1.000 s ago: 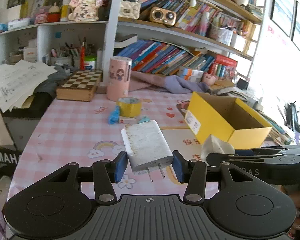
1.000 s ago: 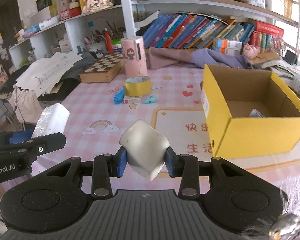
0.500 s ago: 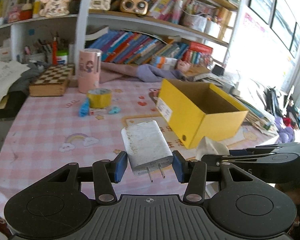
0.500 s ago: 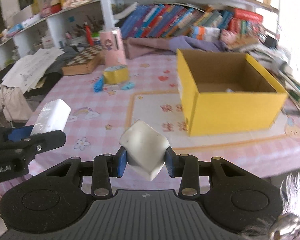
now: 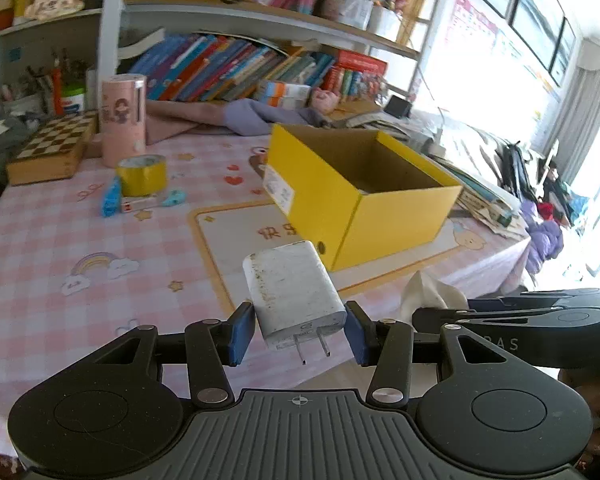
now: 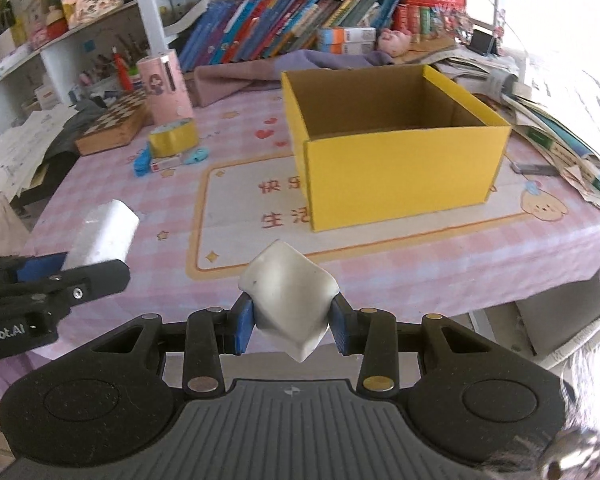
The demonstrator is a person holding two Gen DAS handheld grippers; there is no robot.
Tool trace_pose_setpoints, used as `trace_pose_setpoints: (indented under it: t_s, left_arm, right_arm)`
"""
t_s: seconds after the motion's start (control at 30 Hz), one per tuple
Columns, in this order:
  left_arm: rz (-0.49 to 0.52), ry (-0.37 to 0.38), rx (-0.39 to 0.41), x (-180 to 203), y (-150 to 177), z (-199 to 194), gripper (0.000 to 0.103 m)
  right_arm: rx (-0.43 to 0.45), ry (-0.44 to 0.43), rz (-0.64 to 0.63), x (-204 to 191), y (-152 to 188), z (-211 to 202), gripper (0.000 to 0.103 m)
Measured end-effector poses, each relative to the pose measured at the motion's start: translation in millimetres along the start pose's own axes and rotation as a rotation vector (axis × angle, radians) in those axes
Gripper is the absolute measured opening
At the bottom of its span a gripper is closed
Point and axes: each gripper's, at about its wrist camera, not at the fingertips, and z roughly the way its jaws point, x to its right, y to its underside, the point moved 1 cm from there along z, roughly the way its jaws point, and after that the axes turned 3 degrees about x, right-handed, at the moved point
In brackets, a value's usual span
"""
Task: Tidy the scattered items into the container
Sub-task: 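Carry the sponge with the right gripper over the yellow box while the left carries the charger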
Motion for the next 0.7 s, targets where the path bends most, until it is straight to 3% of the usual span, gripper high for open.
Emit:
trace_pose_setpoints:
  t_s: [0.7]
  left_arm:
    - [0.115,0.127,-0.022,59,-20,50,0.047]
  right_arm:
    - [-0.009,0.11,0.102,66,-5,1,0.036]
